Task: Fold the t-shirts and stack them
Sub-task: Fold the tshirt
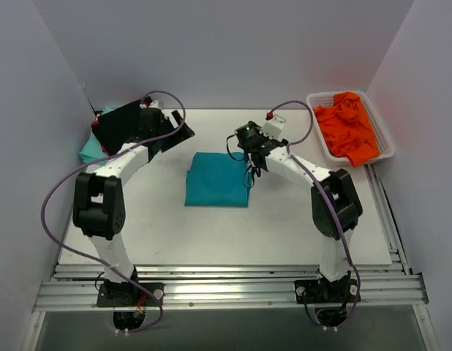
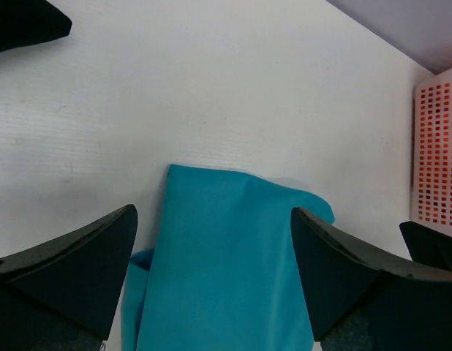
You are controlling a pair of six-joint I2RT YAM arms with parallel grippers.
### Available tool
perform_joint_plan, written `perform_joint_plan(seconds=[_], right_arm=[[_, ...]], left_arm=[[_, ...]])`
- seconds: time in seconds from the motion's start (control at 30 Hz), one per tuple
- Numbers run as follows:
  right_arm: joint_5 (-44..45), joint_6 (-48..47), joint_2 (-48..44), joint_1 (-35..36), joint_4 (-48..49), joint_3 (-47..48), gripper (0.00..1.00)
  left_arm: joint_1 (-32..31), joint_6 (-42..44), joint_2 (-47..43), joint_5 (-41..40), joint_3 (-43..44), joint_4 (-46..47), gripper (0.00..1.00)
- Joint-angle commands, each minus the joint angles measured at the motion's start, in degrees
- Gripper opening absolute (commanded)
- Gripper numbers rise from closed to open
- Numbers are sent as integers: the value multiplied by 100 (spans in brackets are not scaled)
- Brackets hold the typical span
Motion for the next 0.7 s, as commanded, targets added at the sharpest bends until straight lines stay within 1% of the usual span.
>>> perform_joint_plan(seconds=[0.0, 0.03, 0.07, 0.17, 0.2, 0.27, 0.3, 0.33, 0.37, 0.43, 0.47, 0.63, 0.67], right_arm=[[277, -2, -1084, 75, 19, -715, 100], [120, 16, -1251, 84, 159, -996, 100], [5, 25, -1584, 84, 509, -1573, 100], [-364, 86, -1937, 128, 959, -2297, 100], [-444, 121, -2069, 145, 1143, -2630, 100], [-610, 122, -2202, 250, 1372, -2922, 100], [-672, 122, -2228, 295, 1434, -3176, 100], [-716, 156, -2263, 330, 1496, -3292, 100], [-760, 183, -2333, 408, 1618, -3406, 100], [-770, 218, -2404, 497, 1725, -3669, 100], [-770, 218, -2448, 532, 1769, -3714, 100], [-673, 157, -2624, 602, 1646, -3785, 100], [-655, 122, -2702, 603, 1594, -3794, 100]], left_arm=[[91, 378, -1202, 125, -485, -79, 94], [65, 387, -1343, 20, -678, -105, 94], [56, 396, -1640, -16, -1132, -62, 94], [21, 379, -2142, -341, -1811, 70, 94], [12, 326, -2214, -359, -2231, 131, 94], [4, 221, -2381, -341, -2620, 420, 94], [-5, 203, -2390, -272, -2996, 570, 94], [3, 194, -2390, -184, -3165, 876, 94], [3, 203, -2321, -26, -3315, 1253, 94], [3, 185, -2145, 264, -3631, 1633, 94], [12, 203, -1892, 544, -3702, 1992, 94], [21, 36, -1082, 924, -4037, 2995, 94], [38, -25, -811, 1116, -4046, 3267, 94]])
